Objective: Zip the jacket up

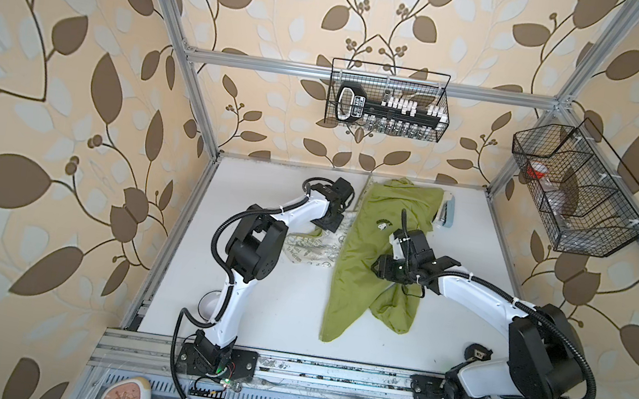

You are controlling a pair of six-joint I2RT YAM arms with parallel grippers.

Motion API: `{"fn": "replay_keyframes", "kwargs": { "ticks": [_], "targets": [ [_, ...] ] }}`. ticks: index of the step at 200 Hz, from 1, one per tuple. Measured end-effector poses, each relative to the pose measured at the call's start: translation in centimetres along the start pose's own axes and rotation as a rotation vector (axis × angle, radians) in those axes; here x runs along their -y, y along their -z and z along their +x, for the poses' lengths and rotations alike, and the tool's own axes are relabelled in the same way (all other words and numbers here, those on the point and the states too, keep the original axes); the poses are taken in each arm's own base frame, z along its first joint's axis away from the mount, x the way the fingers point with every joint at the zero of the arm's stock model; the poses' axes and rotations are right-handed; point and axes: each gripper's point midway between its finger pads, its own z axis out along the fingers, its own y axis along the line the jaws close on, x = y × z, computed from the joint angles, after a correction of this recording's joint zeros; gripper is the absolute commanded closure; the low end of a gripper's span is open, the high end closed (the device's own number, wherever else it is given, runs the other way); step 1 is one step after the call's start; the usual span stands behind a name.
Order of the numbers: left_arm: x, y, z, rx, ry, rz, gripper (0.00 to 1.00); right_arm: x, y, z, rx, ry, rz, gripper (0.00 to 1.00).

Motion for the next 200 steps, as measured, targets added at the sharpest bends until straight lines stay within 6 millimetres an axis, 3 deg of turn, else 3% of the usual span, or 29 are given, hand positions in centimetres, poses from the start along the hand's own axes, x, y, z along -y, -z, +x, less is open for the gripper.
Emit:
{"fn": "replay_keyframes", "kwargs": {
  "ticks": [21,38,69,97,117,153,178,200],
  "targets": [
    [-3.3,3.0,-1.4,0.057,0.077,-0.033,1.00,-0.2,0.1,-0.4,0.004,0.001,-0.003,0.45],
    [-4.6,5.4,-1.7,0.086,0.112,-0.054,1.00,-0.9,0.4,-1.4,0.022,0.006,-0.013,0.45],
    [-4.8,8.7,-1.5,0.111,0.146,-0.047,1.00,-2.3,1.1,-3.6,0.056,0.027,-0.033,0.43],
    [-3.3,11.2,-0.9,0.118,0.144,0.005,1.00,-3.5,0.3,-5.3,0.053,0.043,-0.042,0.46],
    [-0.5,12.7,0.0,0.096,0.107,0.069,1.00,-3.5,-1.0,-5.5,0.021,0.046,-0.039,0.46],
    [9.2,14.5,2.9,0.034,0.035,0.283,1.00,-3.1,-2.0,-4.9,-0.021,0.030,-0.039,0.46],
    [15.5,14.2,6.2,-0.047,0.047,0.452,0.62,-1.8,-1.5,-5.7,-0.004,-0.016,-0.051,0.45],
    [18.0,13.7,9.2,-0.134,0.051,0.510,0.42,0.0,-0.7,-5.7,0.007,-0.057,-0.040,0.44]
  ]
}}
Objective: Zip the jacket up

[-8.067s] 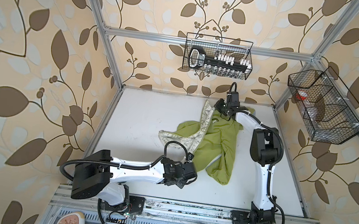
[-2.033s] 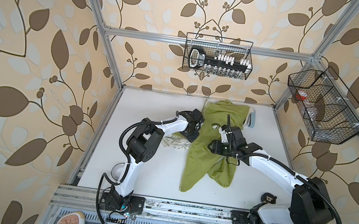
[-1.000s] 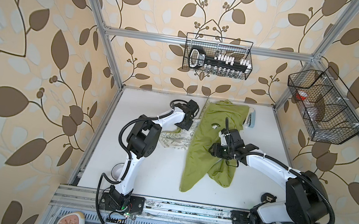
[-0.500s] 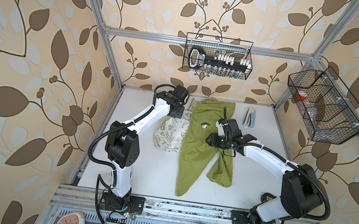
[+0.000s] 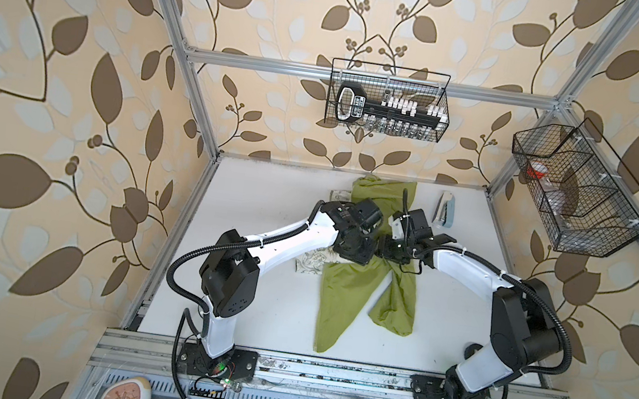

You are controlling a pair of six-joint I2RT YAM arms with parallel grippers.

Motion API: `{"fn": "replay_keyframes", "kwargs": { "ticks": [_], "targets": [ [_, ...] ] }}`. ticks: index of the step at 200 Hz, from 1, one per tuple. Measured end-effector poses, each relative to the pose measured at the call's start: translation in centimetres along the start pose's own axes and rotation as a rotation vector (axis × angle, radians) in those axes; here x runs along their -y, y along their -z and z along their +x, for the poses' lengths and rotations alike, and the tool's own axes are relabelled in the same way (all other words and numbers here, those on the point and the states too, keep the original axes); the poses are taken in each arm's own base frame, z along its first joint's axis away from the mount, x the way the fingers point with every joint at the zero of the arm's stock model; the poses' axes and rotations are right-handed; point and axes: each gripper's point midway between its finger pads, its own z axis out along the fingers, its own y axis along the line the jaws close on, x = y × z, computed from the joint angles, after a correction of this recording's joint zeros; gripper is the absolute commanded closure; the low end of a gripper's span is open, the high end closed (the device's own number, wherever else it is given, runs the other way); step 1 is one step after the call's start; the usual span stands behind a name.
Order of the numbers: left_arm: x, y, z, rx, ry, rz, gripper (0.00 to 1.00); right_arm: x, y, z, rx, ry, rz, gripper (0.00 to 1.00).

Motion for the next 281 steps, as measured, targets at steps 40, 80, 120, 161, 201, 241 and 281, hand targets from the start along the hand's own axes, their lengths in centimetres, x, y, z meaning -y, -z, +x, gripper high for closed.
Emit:
{"fn": "replay_keyframes", "kwargs": {
  "ticks": [40,80,120,161,201,241,281],
  "targets": [
    [-0.2,2.0,1.2,0.032,0.043,0.020,0.31,0.3,0.9,0.2,0.013,-0.009,-0.007,0.38],
    [-5.3,7.9,0.8,0.218,0.146,-0.023,0.30,-2.5,1.2,1.0,0.009,0.048,-0.045,0.36],
    [-18.1,6.3,1.5,0.257,0.478,-0.171,0.29,-6.7,1.1,0.7,0.011,0.113,-0.100,0.35],
    [-21.5,3.9,1.6,0.255,0.608,-0.149,0.28,-7.7,-0.7,1.5,-0.031,0.131,-0.095,0.35],
    [-22.4,0.8,0.2,0.265,0.660,-0.051,0.32,-7.4,-1.3,2.1,-0.055,0.128,-0.082,0.35],
    [-21.4,-0.8,-0.9,0.268,0.637,0.054,0.48,-7.3,-1.4,2.1,-0.056,0.128,-0.078,0.35],
    [-18.5,0.0,-1.1,0.289,0.543,0.146,0.87,-7.3,-1.8,2.1,-0.063,0.126,-0.074,0.37]
  ]
}}
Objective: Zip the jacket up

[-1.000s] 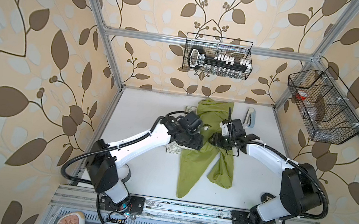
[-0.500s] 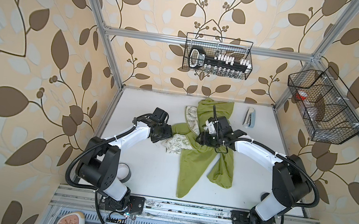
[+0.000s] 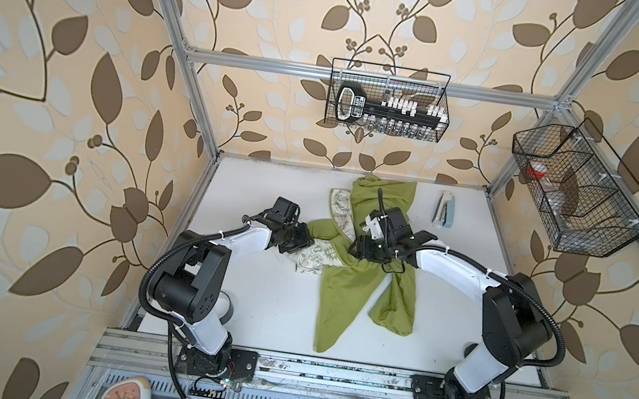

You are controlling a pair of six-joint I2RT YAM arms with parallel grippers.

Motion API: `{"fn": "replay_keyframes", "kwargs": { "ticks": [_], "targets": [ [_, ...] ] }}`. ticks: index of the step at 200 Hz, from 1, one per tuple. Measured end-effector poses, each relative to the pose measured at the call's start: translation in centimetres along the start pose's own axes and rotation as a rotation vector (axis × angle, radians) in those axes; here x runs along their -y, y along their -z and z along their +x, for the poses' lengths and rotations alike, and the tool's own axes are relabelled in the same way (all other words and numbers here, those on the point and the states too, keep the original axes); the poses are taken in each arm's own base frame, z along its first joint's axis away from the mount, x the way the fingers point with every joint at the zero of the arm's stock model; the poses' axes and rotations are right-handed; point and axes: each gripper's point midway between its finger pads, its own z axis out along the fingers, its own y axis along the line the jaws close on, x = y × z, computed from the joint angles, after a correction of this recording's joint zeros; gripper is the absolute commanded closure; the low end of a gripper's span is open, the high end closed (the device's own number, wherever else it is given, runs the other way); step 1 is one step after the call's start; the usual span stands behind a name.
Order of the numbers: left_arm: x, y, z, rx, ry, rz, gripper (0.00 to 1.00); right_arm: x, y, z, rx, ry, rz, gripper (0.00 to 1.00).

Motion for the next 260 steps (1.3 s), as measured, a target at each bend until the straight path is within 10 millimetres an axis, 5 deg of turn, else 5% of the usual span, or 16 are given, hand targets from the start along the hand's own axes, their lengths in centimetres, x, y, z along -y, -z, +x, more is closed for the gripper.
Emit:
{"fn": "replay_keyframes", "kwargs": {
  "ticks": [25,56,84,111,141,197,260],
  "targets": [
    [3.0,0.4,1.9,-0.032,-0.101,0.067,0.93,0.1,-0.4,0.1,-0.008,-0.003,0.005,0.38],
    [7.3,0.7,6.5,-0.103,-0.258,0.139,0.93,0.3,-0.4,0.0,-0.007,-0.005,0.006,0.38],
    [9.8,1.0,11.2,-0.194,-0.375,0.187,0.79,0.8,-0.3,-0.4,-0.001,-0.018,0.011,0.38],
    [10.9,0.9,16.1,-0.299,-0.463,0.201,0.50,1.3,-0.1,-0.8,0.007,-0.030,0.016,0.38],
    [11.0,1.8,19.9,-0.368,-0.518,0.219,0.41,1.5,0.2,-0.5,0.010,-0.032,0.014,0.38],
    [12.3,7.6,18.8,-0.256,-0.492,0.282,0.39,1.1,1.0,1.5,0.003,-0.014,0.003,0.44],
    [5.8,3.9,20.0,-0.287,-0.185,0.083,0.40,1.7,0.7,4.5,-0.032,-0.015,0.007,0.51]
  ]
}}
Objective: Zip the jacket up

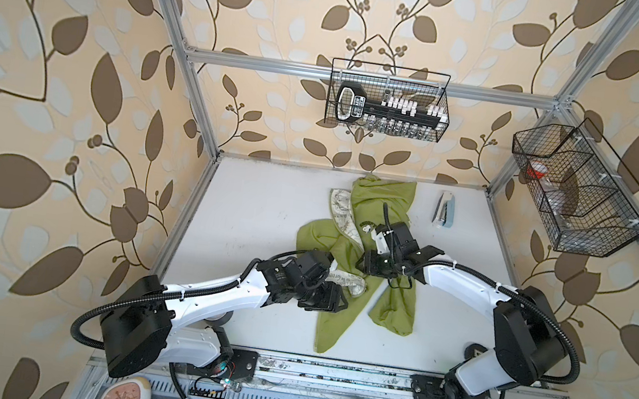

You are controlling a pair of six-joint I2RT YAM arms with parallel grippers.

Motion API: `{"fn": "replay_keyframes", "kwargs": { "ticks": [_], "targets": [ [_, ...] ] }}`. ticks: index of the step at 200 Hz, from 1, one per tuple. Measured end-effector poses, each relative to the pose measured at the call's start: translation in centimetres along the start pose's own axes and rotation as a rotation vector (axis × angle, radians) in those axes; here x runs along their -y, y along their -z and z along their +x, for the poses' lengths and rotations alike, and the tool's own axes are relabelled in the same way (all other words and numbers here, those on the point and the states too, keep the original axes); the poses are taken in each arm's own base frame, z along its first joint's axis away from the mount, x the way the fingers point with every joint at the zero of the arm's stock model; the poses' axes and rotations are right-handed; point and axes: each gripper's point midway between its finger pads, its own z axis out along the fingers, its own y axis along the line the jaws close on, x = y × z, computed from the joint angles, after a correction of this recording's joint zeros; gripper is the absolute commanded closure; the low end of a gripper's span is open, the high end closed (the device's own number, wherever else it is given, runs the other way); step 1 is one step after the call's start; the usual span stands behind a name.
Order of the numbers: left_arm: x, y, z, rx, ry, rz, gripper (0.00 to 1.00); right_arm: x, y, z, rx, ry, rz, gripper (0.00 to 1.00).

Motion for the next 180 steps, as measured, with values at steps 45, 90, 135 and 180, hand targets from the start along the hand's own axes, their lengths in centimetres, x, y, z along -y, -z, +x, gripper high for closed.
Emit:
{"fn": "replay_keyframes", "kwargs": {
  "ticks": [45,90,135,180],
  "targets": [
    [-3.2,3.0,-2.8,0.158,0.138,-0.062,0.34,-2.5,-2.2,2.0,-0.059,0.050,-0.057,0.51],
    [-7.3,4.8,-3.4,0.224,0.273,-0.094,0.32,-6.6,-3.3,5.5,-0.132,0.135,-0.139,0.51],
    [-8.1,4.3,-2.6,0.195,0.320,-0.098,0.32,-11.3,-1.6,8.2,-0.144,0.240,-0.244,0.51],
    [-8.5,5.1,-2.9,0.227,0.361,-0.080,0.34,-10.4,-2.0,11.9,-0.222,0.261,-0.242,0.53]
  ]
}}
